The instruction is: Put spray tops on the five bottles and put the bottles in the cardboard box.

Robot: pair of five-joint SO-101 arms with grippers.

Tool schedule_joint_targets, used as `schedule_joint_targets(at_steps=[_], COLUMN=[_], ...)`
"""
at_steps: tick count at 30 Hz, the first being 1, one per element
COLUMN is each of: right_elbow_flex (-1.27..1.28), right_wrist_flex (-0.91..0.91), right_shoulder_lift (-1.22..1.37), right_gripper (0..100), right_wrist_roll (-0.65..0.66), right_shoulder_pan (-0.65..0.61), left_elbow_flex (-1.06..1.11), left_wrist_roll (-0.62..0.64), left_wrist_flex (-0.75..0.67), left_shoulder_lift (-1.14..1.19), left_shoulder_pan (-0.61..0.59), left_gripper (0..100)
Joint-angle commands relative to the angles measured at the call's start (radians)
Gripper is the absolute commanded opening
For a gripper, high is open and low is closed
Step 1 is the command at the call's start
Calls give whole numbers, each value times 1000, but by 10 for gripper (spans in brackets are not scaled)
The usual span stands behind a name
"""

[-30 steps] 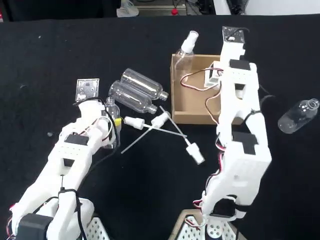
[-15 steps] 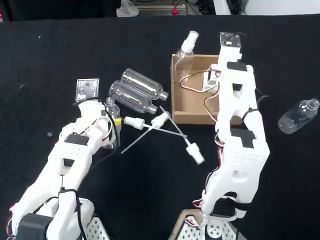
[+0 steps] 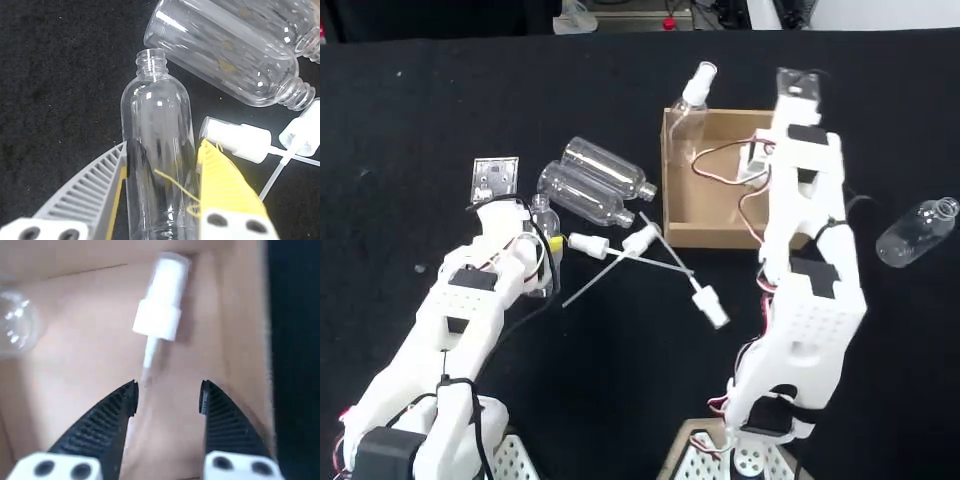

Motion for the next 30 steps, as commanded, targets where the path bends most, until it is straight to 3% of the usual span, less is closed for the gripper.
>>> schedule_joint_targets(at_steps=[1,5,17,30], right_elbow_flex=[-73,-76,-84,-143], right_wrist_flex=[-46,-87,-262,-262], right_shoulder_lift=[-61,-58,5,117], right_gripper=[174,174,170,169], right_wrist_roll=[-173,-285,-285,-285], right_shoulder_pan=[20,9,9,8], left_elbow_flex=[-1,-1,-1,-2], left_wrist_roll=[-6,-6,-6,-6], left_wrist_flex=[-11,-11,-11,-11], left_shoulder_lift=[-20,-20,-20,-20], left_shoulder_pan=[-16,-16,-16,-16], left_gripper=[216,216,216,216])
